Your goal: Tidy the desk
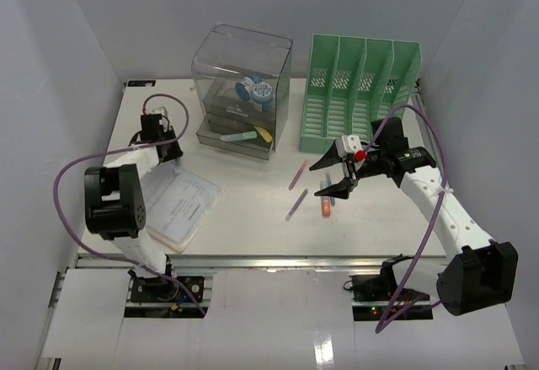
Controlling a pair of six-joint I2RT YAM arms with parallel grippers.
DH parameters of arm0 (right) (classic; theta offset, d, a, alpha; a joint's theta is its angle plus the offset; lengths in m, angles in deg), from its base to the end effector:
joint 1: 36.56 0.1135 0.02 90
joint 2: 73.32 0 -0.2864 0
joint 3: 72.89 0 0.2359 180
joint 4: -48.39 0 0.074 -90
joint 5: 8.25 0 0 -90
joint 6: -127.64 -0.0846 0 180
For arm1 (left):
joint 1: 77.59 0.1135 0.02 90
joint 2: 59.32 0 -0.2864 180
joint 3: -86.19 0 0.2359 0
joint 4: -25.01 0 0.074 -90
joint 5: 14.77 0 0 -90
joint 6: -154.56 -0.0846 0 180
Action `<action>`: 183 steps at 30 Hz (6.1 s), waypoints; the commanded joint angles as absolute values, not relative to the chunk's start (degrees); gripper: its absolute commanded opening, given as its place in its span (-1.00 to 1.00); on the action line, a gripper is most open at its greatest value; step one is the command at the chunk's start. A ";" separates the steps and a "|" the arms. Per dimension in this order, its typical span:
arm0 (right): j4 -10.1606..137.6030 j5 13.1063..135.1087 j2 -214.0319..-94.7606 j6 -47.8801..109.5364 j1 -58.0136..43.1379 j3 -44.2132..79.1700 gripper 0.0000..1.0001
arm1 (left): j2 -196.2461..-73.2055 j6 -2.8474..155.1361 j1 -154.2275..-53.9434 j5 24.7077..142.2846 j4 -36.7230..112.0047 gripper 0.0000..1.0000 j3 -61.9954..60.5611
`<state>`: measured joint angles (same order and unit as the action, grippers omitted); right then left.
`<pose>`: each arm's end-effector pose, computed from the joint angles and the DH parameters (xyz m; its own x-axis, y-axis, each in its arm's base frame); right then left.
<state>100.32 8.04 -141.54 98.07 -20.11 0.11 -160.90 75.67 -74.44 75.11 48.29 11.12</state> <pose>0.1835 0.1388 0.3275 0.2666 -0.1757 -0.9477 -0.9597 -0.1390 -0.2442 0.3904 0.0217 0.1677 -0.7374 -0.2336 -0.6338 -0.2022 0.9716 -0.1228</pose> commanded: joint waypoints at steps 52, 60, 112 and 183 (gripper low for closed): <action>96.64 9.56 -140.20 96.58 -26.19 -4.19 0.42 | -125.32 124.89 -85.85 84.72 20.69 -0.41 36.40; 87.97 15.02 -138.10 87.53 -26.46 -7.68 0.39 | -137.07 129.69 -86.01 91.32 17.30 -0.62 39.56; 93.74 74.48 -162.07 40.77 -5.36 -6.68 0.47 | -98.20 81.76 -86.90 91.15 44.95 0.96 38.86; 99.85 59.21 -177.88 77.03 5.47 45.65 0.33 | -134.22 127.58 -86.55 100.26 6.05 -0.19 50.00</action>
